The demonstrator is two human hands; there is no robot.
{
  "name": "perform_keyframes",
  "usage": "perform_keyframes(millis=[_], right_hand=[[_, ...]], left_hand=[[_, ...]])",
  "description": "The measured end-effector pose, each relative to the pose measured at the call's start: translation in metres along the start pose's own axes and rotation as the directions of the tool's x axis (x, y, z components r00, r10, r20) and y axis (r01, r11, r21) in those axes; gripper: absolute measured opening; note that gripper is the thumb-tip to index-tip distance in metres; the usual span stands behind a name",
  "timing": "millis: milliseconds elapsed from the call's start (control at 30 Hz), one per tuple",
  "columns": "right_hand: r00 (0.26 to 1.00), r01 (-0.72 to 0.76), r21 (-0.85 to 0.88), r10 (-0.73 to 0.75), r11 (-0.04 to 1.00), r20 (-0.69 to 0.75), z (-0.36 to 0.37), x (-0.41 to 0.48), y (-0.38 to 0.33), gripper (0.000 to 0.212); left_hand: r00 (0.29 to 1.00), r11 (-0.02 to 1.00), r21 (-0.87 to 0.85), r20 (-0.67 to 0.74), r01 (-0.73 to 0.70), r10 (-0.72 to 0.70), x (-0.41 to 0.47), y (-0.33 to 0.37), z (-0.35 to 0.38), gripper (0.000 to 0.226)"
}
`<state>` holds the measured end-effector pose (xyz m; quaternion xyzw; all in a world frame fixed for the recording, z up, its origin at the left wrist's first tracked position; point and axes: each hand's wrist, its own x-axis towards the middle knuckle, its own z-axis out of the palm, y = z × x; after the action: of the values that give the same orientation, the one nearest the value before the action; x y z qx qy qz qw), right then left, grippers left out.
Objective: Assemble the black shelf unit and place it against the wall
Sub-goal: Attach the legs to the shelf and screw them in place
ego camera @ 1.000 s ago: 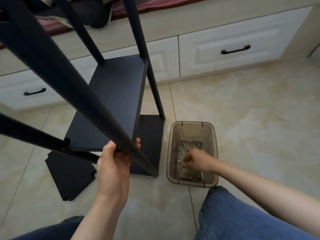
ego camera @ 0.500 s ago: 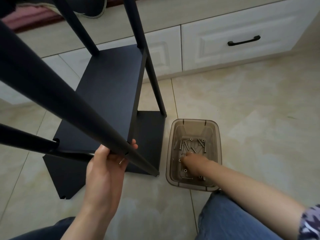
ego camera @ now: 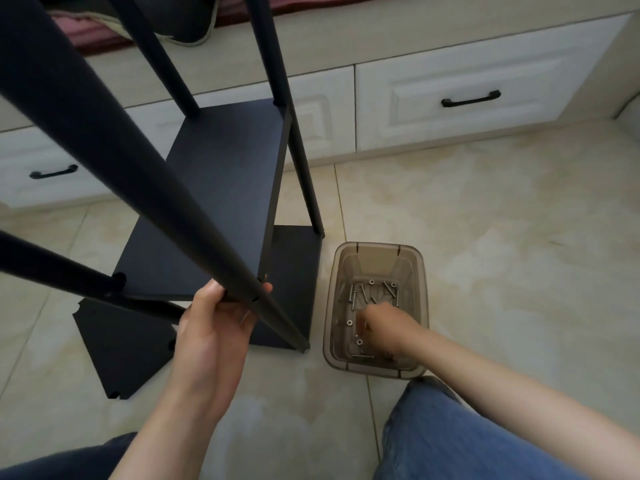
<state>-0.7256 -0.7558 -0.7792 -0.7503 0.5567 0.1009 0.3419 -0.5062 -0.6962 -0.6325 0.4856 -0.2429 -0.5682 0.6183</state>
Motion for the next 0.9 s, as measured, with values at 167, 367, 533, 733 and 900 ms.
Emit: perform_keyframes(millis=[167, 367, 533, 733, 900], right_hand=[[0.997, 0.073, 0.184, -0.068, 0.98, -0.034, -0.048, -0.053, -0.011, 0.01], [0.975, 0.22, 0.225, -0.213, 0.949, -0.056, -0.14, -0.121, -0.073, 0.017], [0.959, 0.273, 0.178, -0.253, 0.946, -0.124, -0.195, -0.157, -0.136, 0.011], [0.983, 0.139, 0.186, -0.113, 0.973, -0.147, -0.169, -0.169, -0.161, 0.008], [0.978, 0.0, 0.327, 0.069, 0.945, -0.198, -0.131, -0.164, -0.156, 0.01]], left_hand=[[0.993, 0.993, -0.077, 0.081, 0.091, -0.085, -0.003, 0.003, 0.0, 0.027], [0.986, 0.984, -0.081, 0.056, 0.161, -0.157, -0.009, 0.008, 0.003, 0.026], [0.979, 0.975, -0.135, 0.123, 0.177, -0.16, -0.007, 0.009, -0.001, 0.026], [0.975, 0.993, -0.003, 0.186, 0.121, -0.119, -0.004, 0.007, -0.016, 0.041], [0.973, 0.992, 0.092, 0.208, 0.082, -0.1, -0.005, 0.011, -0.021, 0.032]])
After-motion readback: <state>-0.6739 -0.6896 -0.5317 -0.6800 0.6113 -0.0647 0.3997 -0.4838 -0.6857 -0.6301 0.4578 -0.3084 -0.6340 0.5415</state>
